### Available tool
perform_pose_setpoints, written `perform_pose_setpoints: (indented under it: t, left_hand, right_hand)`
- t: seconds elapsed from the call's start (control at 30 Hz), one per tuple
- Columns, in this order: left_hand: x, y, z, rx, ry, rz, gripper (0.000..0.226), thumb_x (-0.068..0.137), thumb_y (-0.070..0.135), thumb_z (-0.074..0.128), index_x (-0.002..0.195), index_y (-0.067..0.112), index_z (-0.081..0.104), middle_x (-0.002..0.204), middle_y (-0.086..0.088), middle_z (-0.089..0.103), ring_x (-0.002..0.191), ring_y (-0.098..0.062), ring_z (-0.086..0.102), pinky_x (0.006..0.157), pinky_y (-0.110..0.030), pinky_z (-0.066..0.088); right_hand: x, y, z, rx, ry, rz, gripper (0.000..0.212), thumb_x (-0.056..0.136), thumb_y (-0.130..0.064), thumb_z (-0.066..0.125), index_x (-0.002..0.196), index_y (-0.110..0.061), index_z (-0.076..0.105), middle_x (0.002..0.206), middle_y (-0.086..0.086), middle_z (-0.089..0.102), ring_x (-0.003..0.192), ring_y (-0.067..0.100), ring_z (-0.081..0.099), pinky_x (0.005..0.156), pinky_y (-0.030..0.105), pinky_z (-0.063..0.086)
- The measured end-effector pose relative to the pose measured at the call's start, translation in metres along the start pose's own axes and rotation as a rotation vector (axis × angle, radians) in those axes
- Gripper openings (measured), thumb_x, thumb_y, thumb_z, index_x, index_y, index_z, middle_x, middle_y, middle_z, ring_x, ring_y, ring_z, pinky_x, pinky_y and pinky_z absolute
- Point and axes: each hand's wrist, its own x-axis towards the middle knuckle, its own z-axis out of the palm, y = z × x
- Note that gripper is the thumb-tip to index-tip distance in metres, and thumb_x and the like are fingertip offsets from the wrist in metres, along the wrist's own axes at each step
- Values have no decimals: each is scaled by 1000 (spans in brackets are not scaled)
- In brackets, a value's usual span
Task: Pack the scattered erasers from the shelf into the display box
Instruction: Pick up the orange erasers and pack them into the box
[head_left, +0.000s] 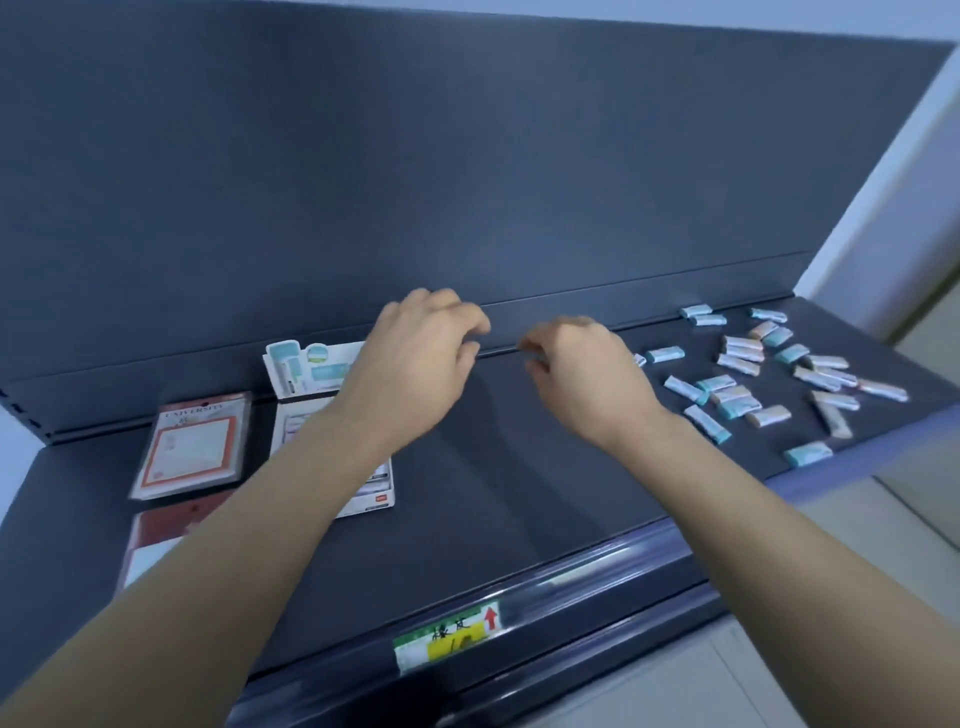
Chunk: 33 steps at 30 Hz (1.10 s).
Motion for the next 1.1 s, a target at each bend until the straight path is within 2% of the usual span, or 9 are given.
perform_pose_setpoints:
  t: [0.13, 0.3, 0.47, 0.57, 0.77, 0.9, 1.1]
  left_hand:
    - [28, 83, 16, -88, 86, 75, 24, 93, 14, 49, 114, 17, 61, 112, -1, 60, 106, -23, 49, 93, -36, 37]
    - [61, 179, 55, -104, 61, 142, 24, 93, 15, 49, 115, 17, 60, 114, -1, 60, 107, -23, 49, 95, -37, 39]
    - [81, 237, 94, -90, 21, 132, 24, 93, 15, 49, 115, 18, 60, 113, 0, 61, 106, -23, 49, 93, -35, 38]
    - [88, 254, 109, -84, -3, 105, 25, 93, 16, 49, 116, 18, 59, 112, 1, 60, 105, -21, 48, 92, -34, 37]
    - [111, 265, 136, -67, -47, 83, 22, 92, 16, 50, 111, 19, 61, 109, 2, 61, 102, -21, 49, 90, -34, 37]
    - [130, 271, 167, -93, -136, 97, 21, 92, 15, 49, 109, 18, 62, 108, 1, 61, 102, -22, 50, 90, -34, 37]
    - [160, 276, 220, -67, -301, 141, 20, 89, 15, 52, 107, 17, 62, 110, -1, 62, 104, -24, 50, 90, -36, 37]
  right_hand:
    - [-23, 78, -31, -43, 78, 52, 24, 91, -9, 47, 109, -9, 63, 108, 13, 62, 108, 34, 53, 82, 39, 48]
    - [-53, 184, -65, -65, 130, 152, 25, 91, -8, 47, 108, -7, 64, 110, 14, 61, 107, 35, 53, 83, 40, 47]
    - [-70, 262, -86, -51, 136, 219, 28, 91, -6, 46, 112, -11, 64, 112, 13, 60, 108, 34, 52, 84, 39, 47]
    - [-72, 291, -90, -18, 121, 236, 29, 91, -9, 48, 116, -14, 62, 116, 11, 60, 108, 33, 54, 86, 42, 49]
    - [-66, 325, -85, 0, 96, 250, 29, 93, -10, 48, 119, -14, 61, 117, 10, 59, 110, 33, 51, 86, 40, 48]
    - [-60, 350, -79, -12, 62, 292, 28, 93, -11, 48, 116, -15, 64, 116, 11, 61, 109, 34, 53, 86, 38, 48]
    - [-50, 386, -66, -46, -35, 362, 26, 89, -11, 50, 110, -14, 66, 111, 11, 64, 102, 33, 57, 78, 35, 47]
